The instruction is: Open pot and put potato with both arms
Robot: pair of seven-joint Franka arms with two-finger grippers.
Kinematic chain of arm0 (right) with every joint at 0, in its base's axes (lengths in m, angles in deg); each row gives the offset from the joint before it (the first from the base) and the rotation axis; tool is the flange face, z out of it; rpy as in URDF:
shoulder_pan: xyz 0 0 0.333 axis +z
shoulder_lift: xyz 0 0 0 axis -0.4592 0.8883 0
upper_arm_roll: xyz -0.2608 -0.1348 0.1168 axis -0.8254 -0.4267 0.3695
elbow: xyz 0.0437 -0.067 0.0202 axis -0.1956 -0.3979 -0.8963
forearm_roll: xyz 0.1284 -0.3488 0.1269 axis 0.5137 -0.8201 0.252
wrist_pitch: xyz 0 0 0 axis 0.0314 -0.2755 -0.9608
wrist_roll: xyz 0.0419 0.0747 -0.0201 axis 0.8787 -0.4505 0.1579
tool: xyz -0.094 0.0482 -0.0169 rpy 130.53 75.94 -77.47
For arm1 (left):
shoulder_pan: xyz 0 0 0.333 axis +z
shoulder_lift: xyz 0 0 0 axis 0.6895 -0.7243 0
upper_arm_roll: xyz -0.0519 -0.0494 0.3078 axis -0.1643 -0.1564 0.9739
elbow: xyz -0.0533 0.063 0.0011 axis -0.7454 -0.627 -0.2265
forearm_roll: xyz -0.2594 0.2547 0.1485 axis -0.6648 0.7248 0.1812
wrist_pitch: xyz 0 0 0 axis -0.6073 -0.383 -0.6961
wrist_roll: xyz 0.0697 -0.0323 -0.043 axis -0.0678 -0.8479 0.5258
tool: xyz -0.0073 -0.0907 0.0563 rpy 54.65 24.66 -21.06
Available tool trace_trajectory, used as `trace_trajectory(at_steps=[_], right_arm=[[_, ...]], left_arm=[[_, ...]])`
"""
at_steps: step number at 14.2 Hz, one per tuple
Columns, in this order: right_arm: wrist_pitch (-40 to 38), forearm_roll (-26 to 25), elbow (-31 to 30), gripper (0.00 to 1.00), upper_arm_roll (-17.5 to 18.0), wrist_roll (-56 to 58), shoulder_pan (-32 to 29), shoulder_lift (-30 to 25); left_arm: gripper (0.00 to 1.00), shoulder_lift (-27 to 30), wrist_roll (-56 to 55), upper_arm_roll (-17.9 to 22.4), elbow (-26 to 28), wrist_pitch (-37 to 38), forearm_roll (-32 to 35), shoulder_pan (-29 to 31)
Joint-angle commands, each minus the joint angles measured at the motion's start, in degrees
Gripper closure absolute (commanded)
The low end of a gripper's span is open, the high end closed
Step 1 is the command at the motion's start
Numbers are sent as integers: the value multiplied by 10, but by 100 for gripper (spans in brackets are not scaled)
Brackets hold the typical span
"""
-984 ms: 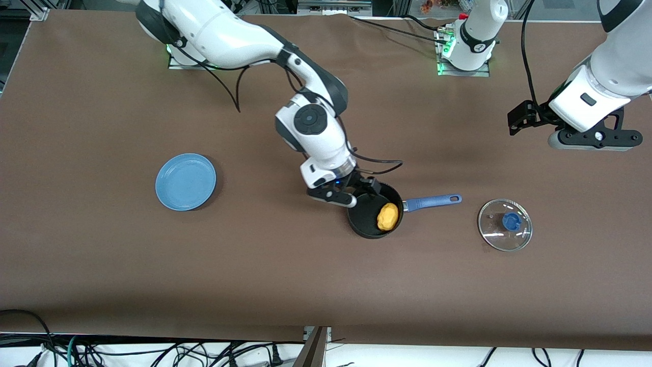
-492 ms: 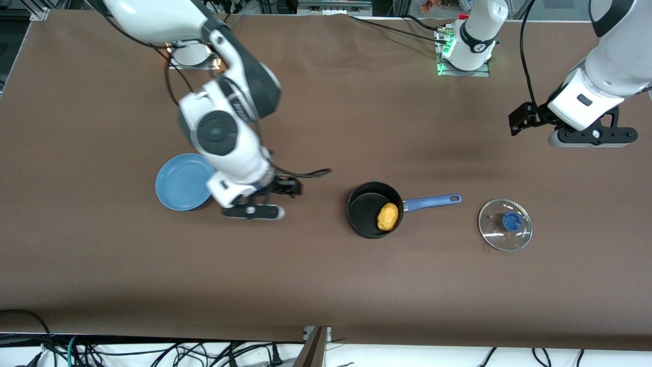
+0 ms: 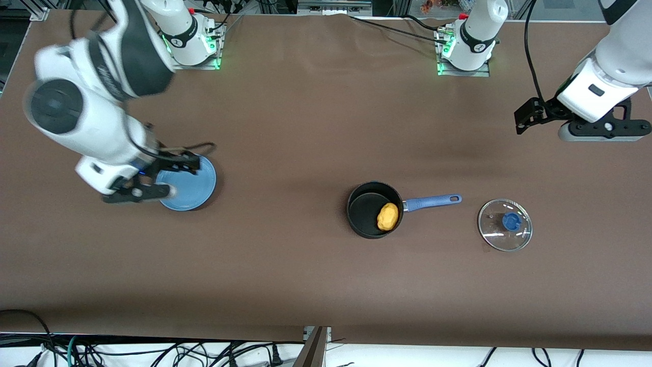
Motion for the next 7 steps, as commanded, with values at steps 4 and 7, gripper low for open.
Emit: trace_trajectory(at_steps=[4, 7], right_arm=[[-27, -5, -76, 0, -35, 126, -55, -117], [-50, -2, -91, 0, -36, 127, -55, -141]], left_arm=[[0, -24, 2, -1, -57, 22, 8, 10], [0, -24, 2, -2, -61, 22, 2, 7]])
